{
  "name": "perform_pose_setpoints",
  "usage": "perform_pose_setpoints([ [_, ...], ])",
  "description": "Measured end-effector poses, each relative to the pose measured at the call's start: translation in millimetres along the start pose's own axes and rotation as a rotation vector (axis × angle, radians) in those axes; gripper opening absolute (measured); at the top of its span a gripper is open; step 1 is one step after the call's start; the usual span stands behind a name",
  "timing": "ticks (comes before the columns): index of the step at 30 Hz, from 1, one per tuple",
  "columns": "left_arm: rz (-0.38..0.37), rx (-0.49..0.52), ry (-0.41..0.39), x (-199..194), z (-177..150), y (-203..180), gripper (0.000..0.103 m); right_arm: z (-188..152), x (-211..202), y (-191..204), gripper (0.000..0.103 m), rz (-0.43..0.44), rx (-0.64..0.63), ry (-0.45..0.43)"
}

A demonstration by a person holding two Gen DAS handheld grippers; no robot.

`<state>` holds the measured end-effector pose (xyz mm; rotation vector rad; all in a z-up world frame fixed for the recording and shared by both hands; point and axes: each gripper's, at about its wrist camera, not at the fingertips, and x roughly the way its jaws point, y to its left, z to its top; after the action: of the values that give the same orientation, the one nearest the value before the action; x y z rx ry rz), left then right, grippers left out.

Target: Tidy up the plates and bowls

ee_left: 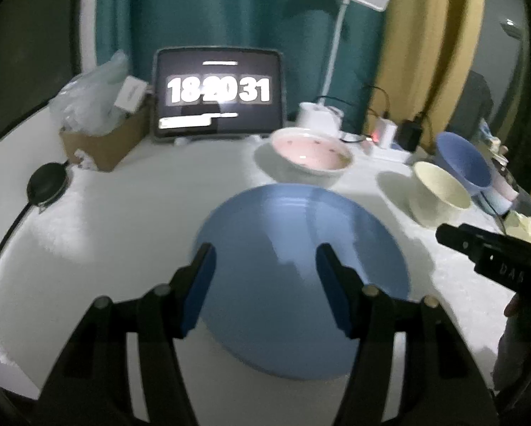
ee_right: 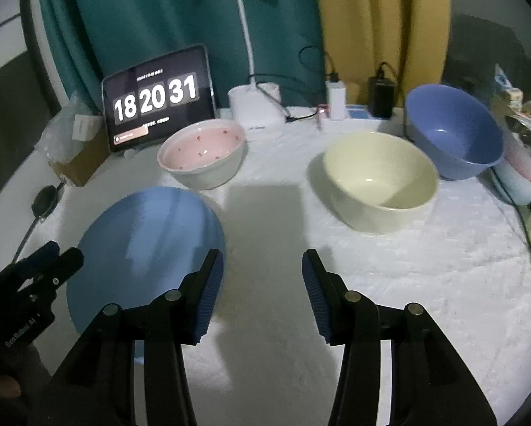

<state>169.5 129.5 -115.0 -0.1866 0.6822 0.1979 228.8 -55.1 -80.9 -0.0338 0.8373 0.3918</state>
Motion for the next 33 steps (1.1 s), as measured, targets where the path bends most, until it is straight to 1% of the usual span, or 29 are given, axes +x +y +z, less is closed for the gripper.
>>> perform_pose_setpoints([
  [11,-0.068,0.069,-0.030,-13,7,-54,0.060,-7,-39,-49,0.049,-0.035,0.051,-0.062],
  [17,-0.122,0.116,-0.022,-12,14,-88,0.060,-7,-55,-78,0.049,-0.061,0.074,-0.093],
  [24,-0.188,0.163,-0.006,-3,29,-131,0.060,-1,-70,-113,0.049,-0.098,0.108,-0.126],
  [27,-0.216,0.192,-0.018,-1,38,-149,0.060,3,-74,-126,0.049,-0.111,0.122,-0.141],
  [33,-0.244,0.228,-0.038,5,57,-177,0.060,15,-81,-152,0.049,-0.133,0.144,-0.172],
])
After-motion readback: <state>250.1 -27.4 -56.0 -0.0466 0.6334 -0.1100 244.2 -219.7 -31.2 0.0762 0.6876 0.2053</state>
